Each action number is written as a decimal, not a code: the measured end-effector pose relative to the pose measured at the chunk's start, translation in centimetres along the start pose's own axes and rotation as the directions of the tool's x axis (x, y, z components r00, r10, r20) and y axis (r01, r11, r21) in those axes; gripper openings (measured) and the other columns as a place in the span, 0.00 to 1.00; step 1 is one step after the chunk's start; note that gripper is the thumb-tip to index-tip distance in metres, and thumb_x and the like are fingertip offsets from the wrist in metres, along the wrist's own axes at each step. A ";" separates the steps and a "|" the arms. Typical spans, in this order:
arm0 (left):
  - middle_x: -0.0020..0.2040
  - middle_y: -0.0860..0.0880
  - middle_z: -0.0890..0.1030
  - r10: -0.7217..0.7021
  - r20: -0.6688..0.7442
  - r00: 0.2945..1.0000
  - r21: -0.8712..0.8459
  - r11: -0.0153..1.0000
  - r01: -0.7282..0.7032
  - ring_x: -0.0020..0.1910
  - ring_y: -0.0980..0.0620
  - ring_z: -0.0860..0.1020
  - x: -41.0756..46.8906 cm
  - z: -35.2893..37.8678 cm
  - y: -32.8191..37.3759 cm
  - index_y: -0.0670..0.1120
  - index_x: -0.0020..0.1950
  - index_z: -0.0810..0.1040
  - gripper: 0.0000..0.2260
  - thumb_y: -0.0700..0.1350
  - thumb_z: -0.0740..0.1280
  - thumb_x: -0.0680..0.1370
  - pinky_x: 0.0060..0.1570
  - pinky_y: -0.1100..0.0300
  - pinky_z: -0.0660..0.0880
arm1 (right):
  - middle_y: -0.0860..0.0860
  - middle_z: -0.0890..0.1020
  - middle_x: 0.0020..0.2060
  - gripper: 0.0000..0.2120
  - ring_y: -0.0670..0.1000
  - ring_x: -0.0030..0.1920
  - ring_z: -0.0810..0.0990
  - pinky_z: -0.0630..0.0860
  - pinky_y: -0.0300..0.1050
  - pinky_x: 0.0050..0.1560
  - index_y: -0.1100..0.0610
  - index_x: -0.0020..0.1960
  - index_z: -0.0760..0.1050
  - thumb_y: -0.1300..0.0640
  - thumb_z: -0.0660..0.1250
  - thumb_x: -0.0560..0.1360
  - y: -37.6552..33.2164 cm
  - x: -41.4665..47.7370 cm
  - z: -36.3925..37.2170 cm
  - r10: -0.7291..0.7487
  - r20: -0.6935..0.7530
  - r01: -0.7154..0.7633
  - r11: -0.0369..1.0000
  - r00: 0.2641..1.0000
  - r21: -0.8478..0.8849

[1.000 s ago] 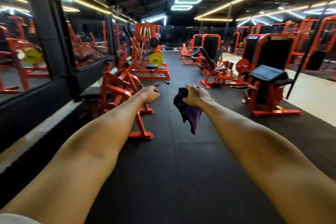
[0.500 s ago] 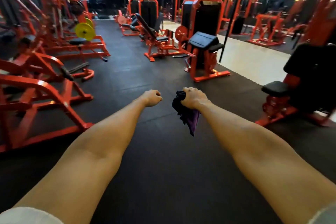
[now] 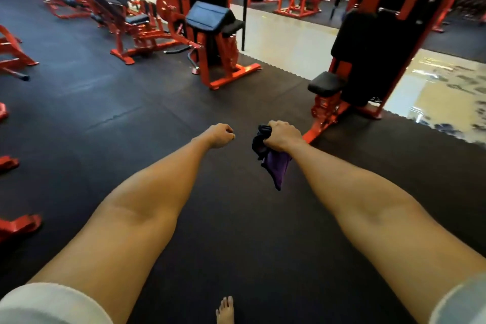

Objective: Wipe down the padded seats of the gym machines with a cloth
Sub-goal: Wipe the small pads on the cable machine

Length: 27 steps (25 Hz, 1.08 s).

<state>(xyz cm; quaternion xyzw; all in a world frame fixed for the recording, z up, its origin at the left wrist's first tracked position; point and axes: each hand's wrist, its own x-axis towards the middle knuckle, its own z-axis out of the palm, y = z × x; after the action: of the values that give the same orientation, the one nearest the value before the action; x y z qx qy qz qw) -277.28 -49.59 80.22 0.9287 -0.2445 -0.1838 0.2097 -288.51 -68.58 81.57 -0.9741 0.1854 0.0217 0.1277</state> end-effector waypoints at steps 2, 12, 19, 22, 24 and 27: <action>0.69 0.44 0.76 0.033 0.029 0.999 0.011 0.999 -0.034 0.67 0.43 0.74 5.2 -0.3 1.3 0.47 0.70 0.77 0.16 0.49 0.64 0.83 0.65 0.52 0.71 | 0.55 0.79 0.59 0.16 0.60 0.60 0.79 0.74 0.51 0.53 0.52 0.58 0.74 0.48 0.68 0.72 1.7 3.6 -0.9 0.045 -0.013 -0.045 0.999 0.999 0.003; 0.65 0.44 0.78 0.236 0.181 0.955 -0.050 0.972 -0.231 0.57 0.46 0.76 25.4 2.2 12.4 0.47 0.69 0.77 0.16 0.49 0.65 0.82 0.55 0.54 0.74 | 0.54 0.79 0.61 0.19 0.60 0.63 0.77 0.73 0.51 0.52 0.52 0.62 0.74 0.49 0.68 0.73 13.6 16.2 -3.8 0.319 -0.055 -0.316 0.947 0.946 0.054; 0.67 0.45 0.78 0.269 0.267 0.925 0.006 0.960 -0.281 0.64 0.44 0.76 41.6 4.6 20.8 0.48 0.69 0.77 0.16 0.48 0.64 0.81 0.62 0.52 0.74 | 0.55 0.79 0.60 0.16 0.61 0.58 0.79 0.71 0.49 0.49 0.53 0.59 0.74 0.49 0.68 0.73 23.9 29.2 -4.3 0.414 -0.042 -0.409 0.908 0.909 0.089; 0.67 0.44 0.78 0.271 0.257 0.928 -0.001 0.960 -0.280 0.64 0.44 0.77 47.5 4.2 22.9 0.48 0.69 0.77 0.16 0.47 0.65 0.81 0.63 0.52 0.75 | 0.54 0.80 0.58 0.12 0.60 0.57 0.79 0.70 0.48 0.48 0.51 0.54 0.72 0.49 0.69 0.73 26.1 34.5 -5.1 0.409 -0.026 -0.405 0.910 0.912 0.092; 0.67 0.44 0.78 0.267 0.275 0.924 -0.008 0.961 -0.276 0.63 0.44 0.77 51.2 3.7 23.4 0.48 0.69 0.77 0.16 0.47 0.65 0.81 0.64 0.51 0.76 | 0.54 0.79 0.58 0.12 0.58 0.54 0.78 0.69 0.48 0.48 0.50 0.54 0.72 0.49 0.69 0.74 27.3 38.3 -5.3 0.420 -0.020 -0.415 0.903 0.908 0.107; 0.66 0.43 0.78 0.260 0.298 0.919 -0.002 0.962 -0.271 0.62 0.44 0.77 57.7 2.6 23.4 0.48 0.69 0.77 0.16 0.46 0.64 0.82 0.63 0.50 0.76 | 0.54 0.79 0.59 0.13 0.57 0.54 0.77 0.69 0.48 0.49 0.51 0.58 0.74 0.50 0.69 0.75 28.5 44.5 -5.4 0.430 -0.025 -0.423 0.896 0.902 0.135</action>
<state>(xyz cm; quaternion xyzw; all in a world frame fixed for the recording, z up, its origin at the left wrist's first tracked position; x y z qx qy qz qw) -240.33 -99.58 75.47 0.8529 -0.4003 -0.2855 0.1755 -257.57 -111.45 75.93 -0.8999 0.3989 0.0110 0.1761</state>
